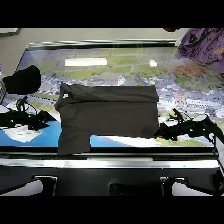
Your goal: Fold the clothes and pants, and hang the long-sleeved shirts on hangers.
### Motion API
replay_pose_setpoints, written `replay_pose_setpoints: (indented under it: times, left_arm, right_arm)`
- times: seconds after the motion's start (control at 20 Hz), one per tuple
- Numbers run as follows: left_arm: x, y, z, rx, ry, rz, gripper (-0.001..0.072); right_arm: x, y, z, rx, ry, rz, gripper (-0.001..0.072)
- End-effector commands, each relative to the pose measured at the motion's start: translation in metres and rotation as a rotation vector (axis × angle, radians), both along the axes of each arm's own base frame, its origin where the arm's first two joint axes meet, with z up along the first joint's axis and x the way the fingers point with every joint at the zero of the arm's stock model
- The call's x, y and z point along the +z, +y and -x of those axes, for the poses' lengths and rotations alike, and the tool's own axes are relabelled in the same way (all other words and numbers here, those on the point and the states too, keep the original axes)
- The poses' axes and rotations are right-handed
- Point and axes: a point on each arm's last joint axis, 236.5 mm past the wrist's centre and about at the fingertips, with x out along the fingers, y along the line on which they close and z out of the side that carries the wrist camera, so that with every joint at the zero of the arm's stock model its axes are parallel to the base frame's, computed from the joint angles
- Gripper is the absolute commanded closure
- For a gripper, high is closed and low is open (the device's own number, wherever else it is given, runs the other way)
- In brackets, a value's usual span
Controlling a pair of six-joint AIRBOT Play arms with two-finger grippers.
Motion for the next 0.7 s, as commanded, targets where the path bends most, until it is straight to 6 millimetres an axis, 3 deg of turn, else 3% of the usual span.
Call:
replay_pose_setpoints:
  times: [0.0,0.3,0.45,0.5,0.55,0.6,0.65]
  left_arm:
    - [-0.013,-0.018,0.001,0.003,-0.049,0.066,0.0109]
    - [-0.033,-0.033,0.009,-0.041,0.004,0.099,0.0109]
    - [-0.039,-0.041,0.003,-0.044,-0.003,0.094,0.0129]
    - [-0.040,-0.041,-0.001,-0.040,-0.017,0.081,0.0196]
    - [-0.040,-0.044,-0.005,-0.039,-0.028,0.077,0.0465]
    - [-0.039,-0.046,-0.009,-0.032,-0.041,0.077,0.0532]
    - [-0.037,-0.051,-0.013,-0.027,-0.054,0.082,0.0533]
  right_arm:
    - [0.006,0.005,0.002,-0.013,0.021,-0.027,0.0679]
    - [0.006,0.005,0.002,-0.027,0.032,-0.027,0.0679]
    - [0.008,0.008,0.003,-0.028,0.036,-0.041,0.0679]
    - [0.010,0.010,0.002,-0.032,0.034,-0.051,0.0678]
    - [0.014,0.013,-0.002,-0.042,0.022,-0.070,0.0679]
    - [0.021,0.017,-0.008,-0.052,-0.007,-0.093,0.0678]
    - [0.031,0.022,-0.016,-0.065,-0.050,-0.120,0.0678]
